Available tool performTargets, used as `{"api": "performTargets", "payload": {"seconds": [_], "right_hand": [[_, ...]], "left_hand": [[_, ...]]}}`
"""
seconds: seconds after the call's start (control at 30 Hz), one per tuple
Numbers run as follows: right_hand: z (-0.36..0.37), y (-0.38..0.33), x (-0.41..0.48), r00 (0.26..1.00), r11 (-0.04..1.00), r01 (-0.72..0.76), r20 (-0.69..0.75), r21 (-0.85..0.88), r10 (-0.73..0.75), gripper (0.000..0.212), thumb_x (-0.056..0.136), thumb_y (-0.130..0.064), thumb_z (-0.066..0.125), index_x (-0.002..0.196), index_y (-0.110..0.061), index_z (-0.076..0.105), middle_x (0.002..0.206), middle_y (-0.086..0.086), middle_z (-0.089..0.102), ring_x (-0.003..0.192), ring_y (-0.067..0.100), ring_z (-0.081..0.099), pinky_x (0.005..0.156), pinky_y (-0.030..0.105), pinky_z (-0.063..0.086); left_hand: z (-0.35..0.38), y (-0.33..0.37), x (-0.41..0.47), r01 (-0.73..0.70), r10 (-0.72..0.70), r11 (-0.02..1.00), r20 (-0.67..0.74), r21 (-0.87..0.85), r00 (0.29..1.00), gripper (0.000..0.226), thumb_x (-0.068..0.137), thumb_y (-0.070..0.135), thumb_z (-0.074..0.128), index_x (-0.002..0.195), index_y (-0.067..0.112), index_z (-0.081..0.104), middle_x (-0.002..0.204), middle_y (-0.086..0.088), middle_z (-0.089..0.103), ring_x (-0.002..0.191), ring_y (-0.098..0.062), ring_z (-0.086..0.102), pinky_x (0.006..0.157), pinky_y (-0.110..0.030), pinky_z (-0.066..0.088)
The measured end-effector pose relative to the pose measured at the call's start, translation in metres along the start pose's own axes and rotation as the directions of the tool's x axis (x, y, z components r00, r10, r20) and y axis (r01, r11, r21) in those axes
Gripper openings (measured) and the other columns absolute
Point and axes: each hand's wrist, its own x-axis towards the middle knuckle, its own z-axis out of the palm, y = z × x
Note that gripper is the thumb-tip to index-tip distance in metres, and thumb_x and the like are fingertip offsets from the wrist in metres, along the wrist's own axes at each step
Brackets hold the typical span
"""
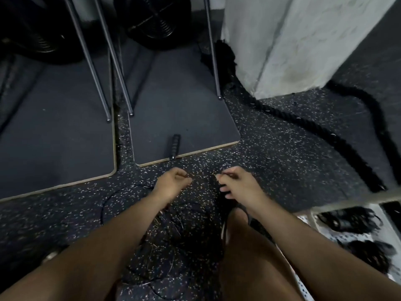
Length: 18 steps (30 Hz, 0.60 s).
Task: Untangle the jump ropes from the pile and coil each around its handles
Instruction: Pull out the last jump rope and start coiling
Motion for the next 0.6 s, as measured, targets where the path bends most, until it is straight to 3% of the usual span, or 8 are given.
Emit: {"api": "performTargets", "payload": {"seconds": [0.17, 0.37, 0.43, 0.6], "right_hand": [[0.049, -0.003, 0.081, 0.996, 0.991, 0.043, 0.083, -0.126, -0.033, 0.046, 0.086, -0.056, 0.081, 0.122, -0.032, 0.066, 0.106, -0.006, 0.075, 0.098, 0.015, 0.076, 0.092, 0.046, 0.064], [0.092, 0.008, 0.156, 0.986, 0.96, 0.107, 0.148, -0.259, -0.07, 0.071, 0.087, -0.068, 0.075, 0.147, -0.036, 0.053, 0.133, -0.016, 0.062, 0.123, 0.01, 0.061, 0.113, 0.038, 0.048], [0.105, 0.012, 0.174, 0.983, 0.956, 0.117, 0.171, -0.27, -0.072, 0.075, 0.09, -0.066, 0.074, 0.153, -0.035, 0.048, 0.141, -0.013, 0.058, 0.124, 0.009, 0.059, 0.114, 0.034, 0.044], [0.128, 0.025, 0.21, 0.978, 0.956, 0.137, 0.189, -0.26, -0.089, 0.089, 0.086, -0.068, 0.078, 0.16, -0.039, 0.039, 0.154, -0.011, 0.052, 0.129, 0.009, 0.058, 0.11, 0.031, 0.043]], "left_hand": [[-0.016, -0.029, 0.077, 0.054, -0.051, 0.998, -0.134, 0.018, 0.99, 0.044, 0.091, 0.043, 0.081, 0.127, 0.027, 0.061, 0.11, 0.011, 0.071, 0.102, -0.014, 0.069, 0.088, -0.031, 0.051], [-0.013, -0.072, 0.17, 0.131, -0.125, 0.991, -0.261, 0.007, 0.957, 0.072, 0.087, 0.043, 0.084, 0.143, 0.018, 0.048, 0.12, 0.001, 0.065, 0.114, -0.023, 0.065, 0.093, -0.03, 0.048], [-0.01, -0.087, 0.199, 0.202, -0.197, 0.979, -0.261, -0.005, 0.945, 0.079, 0.086, 0.048, 0.084, 0.146, 0.017, 0.044, 0.13, -0.006, 0.066, 0.12, -0.029, 0.065, 0.099, -0.035, 0.051], [-0.002, -0.107, 0.243, 0.329, -0.326, 0.944, -0.254, -0.031, 0.911, 0.07, 0.09, 0.055, 0.079, 0.137, 0.015, 0.046, 0.128, -0.011, 0.068, 0.12, -0.033, 0.065, 0.089, -0.035, 0.047]]}}
